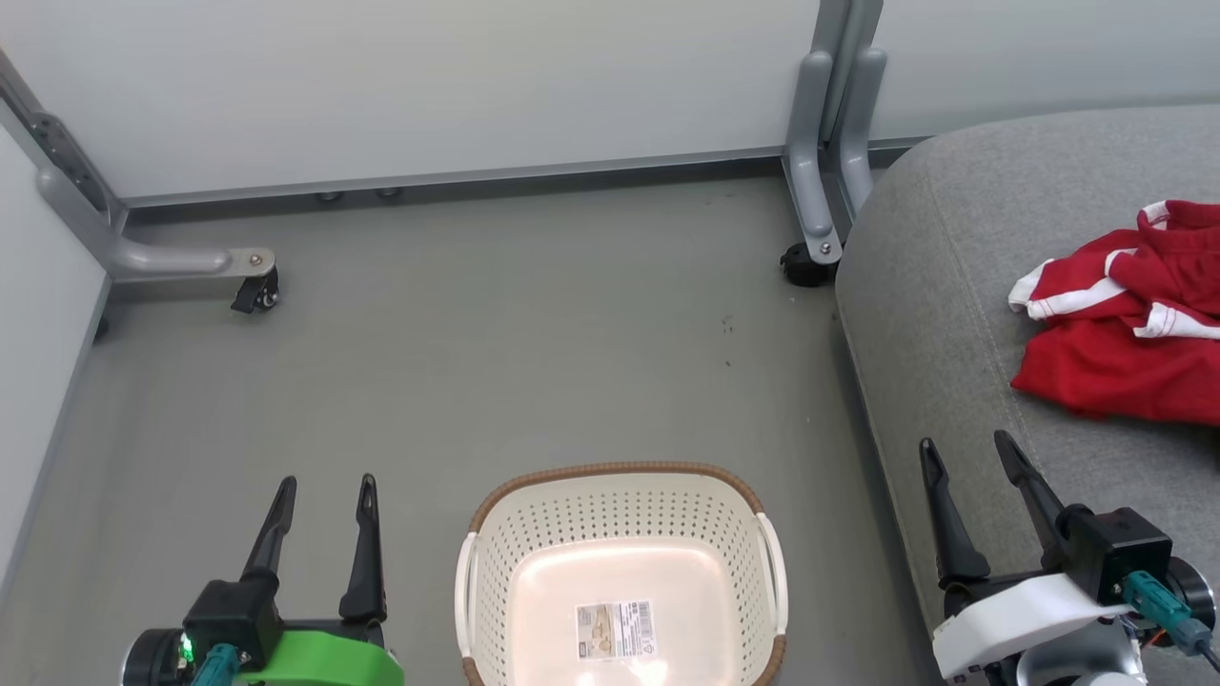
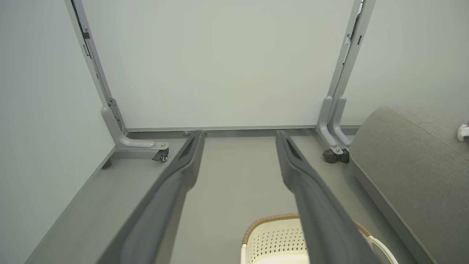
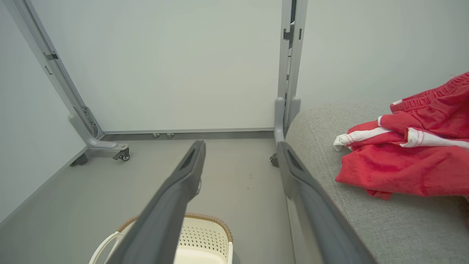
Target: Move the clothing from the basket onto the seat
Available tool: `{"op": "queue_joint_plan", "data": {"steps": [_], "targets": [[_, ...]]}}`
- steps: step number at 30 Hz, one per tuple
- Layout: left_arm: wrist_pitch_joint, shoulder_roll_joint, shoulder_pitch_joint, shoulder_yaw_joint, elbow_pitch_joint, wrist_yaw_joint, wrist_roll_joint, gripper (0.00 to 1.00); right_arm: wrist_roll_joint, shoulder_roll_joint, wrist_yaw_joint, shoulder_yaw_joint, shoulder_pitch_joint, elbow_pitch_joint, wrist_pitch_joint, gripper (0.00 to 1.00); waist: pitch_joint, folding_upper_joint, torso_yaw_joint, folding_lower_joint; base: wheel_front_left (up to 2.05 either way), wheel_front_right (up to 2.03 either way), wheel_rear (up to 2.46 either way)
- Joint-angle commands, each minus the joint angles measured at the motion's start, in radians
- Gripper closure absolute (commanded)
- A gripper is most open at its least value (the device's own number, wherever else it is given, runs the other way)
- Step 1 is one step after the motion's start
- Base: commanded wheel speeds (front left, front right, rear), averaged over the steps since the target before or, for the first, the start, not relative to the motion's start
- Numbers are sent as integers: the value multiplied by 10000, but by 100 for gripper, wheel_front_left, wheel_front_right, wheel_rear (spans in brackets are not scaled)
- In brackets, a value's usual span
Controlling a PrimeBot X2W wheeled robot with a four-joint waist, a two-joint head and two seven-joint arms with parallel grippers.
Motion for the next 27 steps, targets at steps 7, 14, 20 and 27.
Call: {"op": "queue_joint_plan", "data": {"steps": [7,14,20,27], "targets": [[-6,-193,304,384,313,-243,281,0,143,-18,1,111,387,-131,96,0,-271,0,-25,1,0,0,0],[-4,-302,373,588,457,-385,463,0,177,-19,1,130,413,-213,136,0,-344,0,-10,1,0,0,0],[-4,-389,349,730,586,-455,620,0,212,-19,1,133,441,-238,150,0,-365,0,6,1,0,0,0],[-4,-483,356,822,684,-538,745,0,255,-19,1,167,455,-200,142,0,-380,0,16,1,0,0,0]]}}
